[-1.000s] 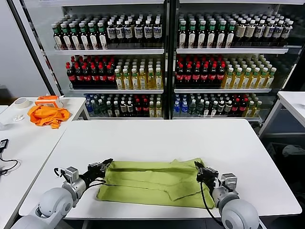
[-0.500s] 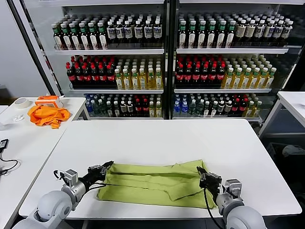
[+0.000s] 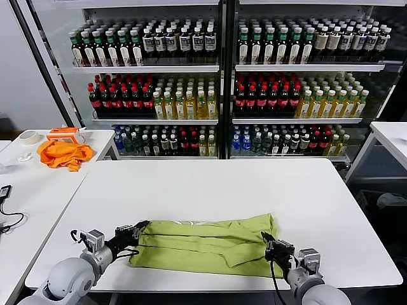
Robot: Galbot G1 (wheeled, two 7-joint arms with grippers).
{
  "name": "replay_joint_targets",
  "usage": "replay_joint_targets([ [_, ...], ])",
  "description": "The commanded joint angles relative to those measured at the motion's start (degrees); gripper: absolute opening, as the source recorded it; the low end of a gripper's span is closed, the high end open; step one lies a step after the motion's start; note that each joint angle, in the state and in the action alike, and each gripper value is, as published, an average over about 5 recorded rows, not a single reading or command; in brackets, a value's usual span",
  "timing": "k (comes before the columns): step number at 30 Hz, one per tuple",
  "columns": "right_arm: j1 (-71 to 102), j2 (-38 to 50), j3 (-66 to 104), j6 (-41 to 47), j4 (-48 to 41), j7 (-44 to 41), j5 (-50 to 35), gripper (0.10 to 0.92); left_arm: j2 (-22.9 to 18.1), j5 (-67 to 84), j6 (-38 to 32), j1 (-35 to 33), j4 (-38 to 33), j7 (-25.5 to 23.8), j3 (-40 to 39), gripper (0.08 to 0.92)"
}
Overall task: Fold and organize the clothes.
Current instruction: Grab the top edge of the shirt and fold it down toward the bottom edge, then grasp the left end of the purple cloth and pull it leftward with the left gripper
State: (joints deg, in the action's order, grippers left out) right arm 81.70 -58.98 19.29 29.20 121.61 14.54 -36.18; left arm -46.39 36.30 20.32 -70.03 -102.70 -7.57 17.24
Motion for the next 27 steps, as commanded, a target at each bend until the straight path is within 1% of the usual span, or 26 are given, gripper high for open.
replay_joint_targets([
  [1,0.8,-0.1,-0.8,-0.2,-0.3,0.0,2.5,0.104,-0.5,-3.9,3.3,-0.5,-1.1,2.2,-0.1,0.084],
  [3,0.9,0.0,-0.5,-0.3,-0.2,0.1,2.7,0.113,-0.7,-4.0,3.9,-0.6,-1.8,3.3,0.2,0.092],
  [5,1.2,0.0,0.1,-0.5,0.2,0.0,2.8,0.137,-0.9,-3.5,4.1,-1.0,-2.9,3.7,0.8,0.123],
  [7,1.8,0.1,1.1,-0.6,1.3,0.0,2.7,0.187,-1.0,-2.6,4.1,-1.7,-4.6,4.5,1.5,0.168],
  [9,2.4,0.1,2.1,-0.7,2.8,0.1,2.6,0.248,-1.3,-1.4,3.8,-2.1,-6.2,6.9,1.9,0.227],
  [12,3.0,-0.1,2.8,-0.7,4.9,0.7,2.4,0.334,-2.6,0.3,3.1,-1.6,-7.0,13.9,1.4,0.314],
  [14,3.3,-0.3,2.9,-0.6,6.0,1.1,2.3,0.386,-3.7,1.6,3.2,-1.6,-7.3,20.2,0.6,0.374],
  [17,4.1,-0.5,3.6,-0.6,7.1,1.3,1.9,0.473,-5.0,2.9,3.7,-3.3,-8.7,26.9,-0.1,0.461],
  [23,4.6,-0.9,4.2,-0.6,6.9,1.4,1.0,0.646,-6.8,2.4,3.5,-7.8,-11.2,31.0,-0.3,0.634],
  [27,4.5,-0.9,4.0,-0.5,6.7,1.3,0.6,0.762,-7.8,3.0,4.3,-8.3,-11.8,31.8,-1.5,0.746],
])
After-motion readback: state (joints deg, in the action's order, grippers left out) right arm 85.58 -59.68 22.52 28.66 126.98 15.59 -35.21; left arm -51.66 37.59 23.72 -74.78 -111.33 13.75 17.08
